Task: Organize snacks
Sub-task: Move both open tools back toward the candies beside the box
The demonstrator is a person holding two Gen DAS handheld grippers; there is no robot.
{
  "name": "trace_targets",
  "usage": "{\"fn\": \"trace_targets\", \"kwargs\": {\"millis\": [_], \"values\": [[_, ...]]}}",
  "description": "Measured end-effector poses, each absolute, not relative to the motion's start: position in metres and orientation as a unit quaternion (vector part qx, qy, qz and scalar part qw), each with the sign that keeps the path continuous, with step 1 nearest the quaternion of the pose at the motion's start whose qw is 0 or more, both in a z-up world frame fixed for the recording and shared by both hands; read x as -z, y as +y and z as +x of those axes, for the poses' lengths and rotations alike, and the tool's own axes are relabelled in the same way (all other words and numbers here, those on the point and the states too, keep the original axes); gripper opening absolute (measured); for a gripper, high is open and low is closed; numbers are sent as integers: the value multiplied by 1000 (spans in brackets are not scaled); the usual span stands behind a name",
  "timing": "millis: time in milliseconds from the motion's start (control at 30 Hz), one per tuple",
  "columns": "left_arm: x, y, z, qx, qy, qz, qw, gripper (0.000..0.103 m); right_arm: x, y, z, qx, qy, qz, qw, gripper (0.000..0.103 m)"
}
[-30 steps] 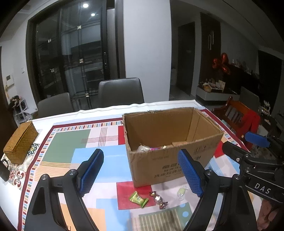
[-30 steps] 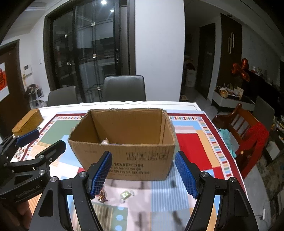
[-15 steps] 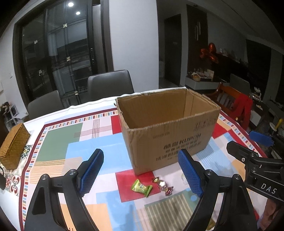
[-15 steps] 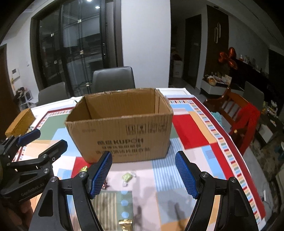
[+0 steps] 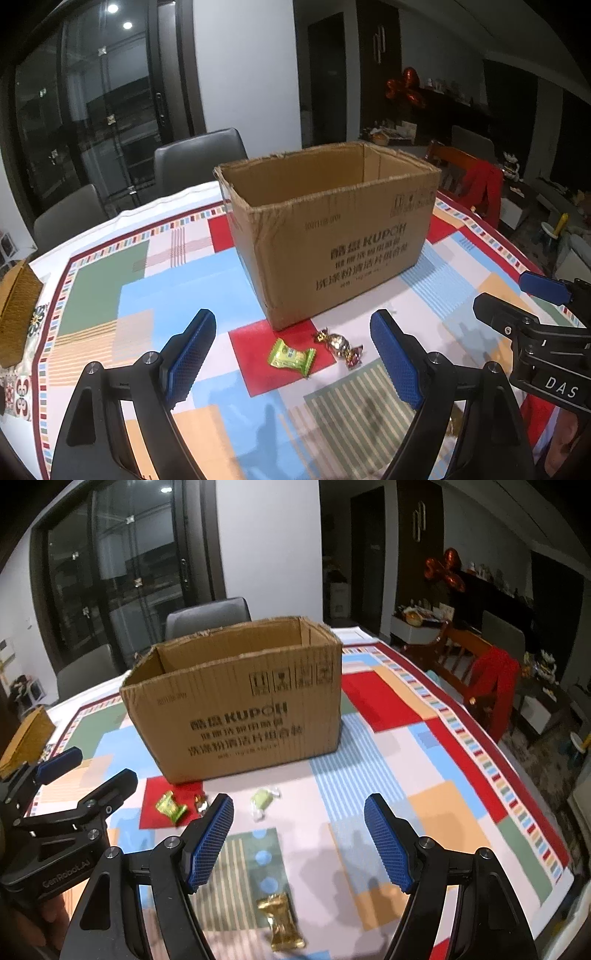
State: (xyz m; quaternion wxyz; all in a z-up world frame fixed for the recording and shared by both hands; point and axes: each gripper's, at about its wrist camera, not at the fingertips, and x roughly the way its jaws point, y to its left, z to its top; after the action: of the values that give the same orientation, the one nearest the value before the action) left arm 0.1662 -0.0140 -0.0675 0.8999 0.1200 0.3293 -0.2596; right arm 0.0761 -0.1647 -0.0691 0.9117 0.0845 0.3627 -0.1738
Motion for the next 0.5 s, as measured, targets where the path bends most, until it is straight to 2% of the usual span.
{"fn": "trace_targets", "kwargs": {"millis": [500], "values": [[112, -10, 175, 308, 358, 157, 867, 86, 110, -147, 54, 234, 395, 133, 878, 74]]}}
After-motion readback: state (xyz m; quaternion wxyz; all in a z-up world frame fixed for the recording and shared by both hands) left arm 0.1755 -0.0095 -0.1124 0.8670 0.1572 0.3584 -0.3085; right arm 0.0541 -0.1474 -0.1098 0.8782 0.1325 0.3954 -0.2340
